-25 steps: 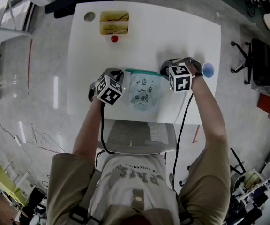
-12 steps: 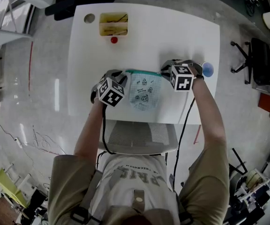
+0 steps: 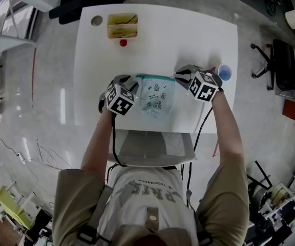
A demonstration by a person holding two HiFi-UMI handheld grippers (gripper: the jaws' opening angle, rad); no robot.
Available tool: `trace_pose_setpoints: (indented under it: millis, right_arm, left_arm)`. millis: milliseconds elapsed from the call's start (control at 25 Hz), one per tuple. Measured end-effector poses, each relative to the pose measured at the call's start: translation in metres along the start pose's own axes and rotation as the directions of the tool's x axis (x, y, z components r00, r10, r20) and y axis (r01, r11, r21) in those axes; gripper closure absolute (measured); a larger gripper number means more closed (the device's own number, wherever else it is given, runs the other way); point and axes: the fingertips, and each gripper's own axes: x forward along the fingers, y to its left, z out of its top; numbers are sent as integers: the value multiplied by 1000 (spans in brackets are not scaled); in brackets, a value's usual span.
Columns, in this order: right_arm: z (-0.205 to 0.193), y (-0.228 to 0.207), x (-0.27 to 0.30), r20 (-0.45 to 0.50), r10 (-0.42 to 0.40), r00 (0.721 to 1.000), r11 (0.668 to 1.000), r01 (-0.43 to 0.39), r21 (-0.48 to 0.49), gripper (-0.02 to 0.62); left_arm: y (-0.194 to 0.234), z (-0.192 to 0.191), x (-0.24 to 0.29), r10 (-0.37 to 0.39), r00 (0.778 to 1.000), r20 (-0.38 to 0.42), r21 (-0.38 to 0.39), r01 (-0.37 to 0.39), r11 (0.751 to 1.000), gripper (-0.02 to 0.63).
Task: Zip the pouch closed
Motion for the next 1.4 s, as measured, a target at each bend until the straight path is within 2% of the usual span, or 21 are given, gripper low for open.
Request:
trace_pose_setpoints:
  millis: [200,360,560,720,840,1040,1200,1400]
  right_arm:
    - [8,-5,-13,130,-128,983,979,104,176,526]
    - [12,-7,-30,211,-268,940,931,197,306,526]
    - [20,-8,-60,300,-422,856,850,258,459,500]
    - [34,-4,-87,345,-516,784,798,294,527,456]
    - [47,1,-114,367,-592,718,756,335,562,442]
    - [66,11,-169,400,-712,577,672,394,628,437]
    - [83,30,-205,426,-751,504,645,426,634,437]
    - [97,56,-249,447,-803,395,589,415,693,439]
  left_arm:
    - [5,-1,-8,29,999,24,-46,-27,999,436]
    - [5,0,-18,58,997,50,-71,-55,996,436]
    - [7,13,-36,108,987,119,-123,-93,988,436]
    - [6,30,-54,158,971,179,-129,-136,982,437]
    - [3,44,-73,195,954,230,-135,-167,977,437]
    - [-1,72,-116,274,904,329,-158,-234,959,437]
    - [-4,90,-161,355,844,402,-201,-297,934,437]
    - [-24,109,-214,391,762,516,-231,-315,920,437]
